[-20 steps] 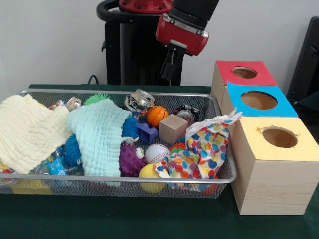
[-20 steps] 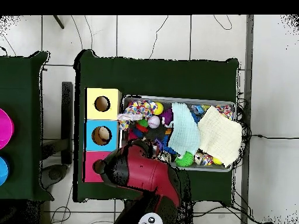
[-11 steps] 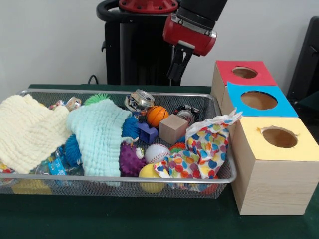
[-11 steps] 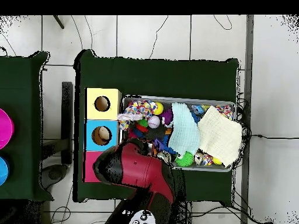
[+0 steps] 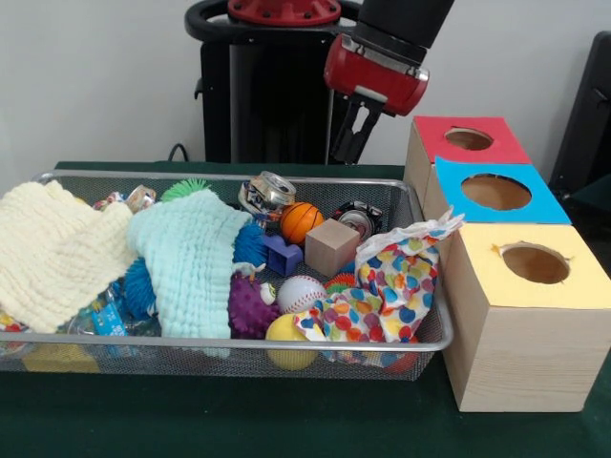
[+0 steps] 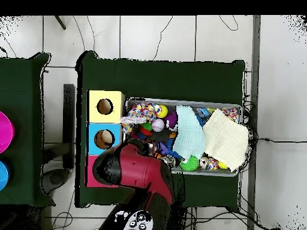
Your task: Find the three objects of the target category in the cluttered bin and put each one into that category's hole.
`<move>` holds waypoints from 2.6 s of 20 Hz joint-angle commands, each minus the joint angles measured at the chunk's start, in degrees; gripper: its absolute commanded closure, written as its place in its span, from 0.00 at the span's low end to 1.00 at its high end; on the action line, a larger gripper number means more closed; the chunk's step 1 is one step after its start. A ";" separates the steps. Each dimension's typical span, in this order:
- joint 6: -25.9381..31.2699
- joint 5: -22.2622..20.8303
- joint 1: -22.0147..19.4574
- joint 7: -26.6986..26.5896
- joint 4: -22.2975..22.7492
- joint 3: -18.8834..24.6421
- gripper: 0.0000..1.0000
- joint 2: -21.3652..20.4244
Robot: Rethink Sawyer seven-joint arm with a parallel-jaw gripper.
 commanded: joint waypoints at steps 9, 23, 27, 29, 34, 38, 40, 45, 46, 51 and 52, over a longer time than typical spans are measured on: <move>10.94 6.84 4.35 16.69 -8.37 -0.03 1.00 4.92; 7.34 8.81 3.16 13.39 -7.34 0.86 1.00 6.43; 10.47 7.99 2.52 11.54 -8.41 0.07 1.00 5.00; 10.80 7.22 1.56 9.65 -9.80 0.55 1.00 4.93; 9.09 6.39 0.73 8.06 -7.52 2.86 1.00 4.22; 2.95 6.43 -0.61 8.53 -4.37 5.87 1.00 4.80; -0.34 3.94 -3.57 4.67 -4.83 8.54 1.00 5.98; 4.46 0.70 -7.38 -1.91 -3.49 12.31 1.00 5.57; 5.86 -0.08 -7.51 -2.72 -3.52 12.36 1.00 5.95; 4.14 -1.40 -10.57 -0.13 -1.90 15.44 1.00 7.72; 3.37 -2.14 -10.24 0.75 -1.93 14.97 1.00 8.16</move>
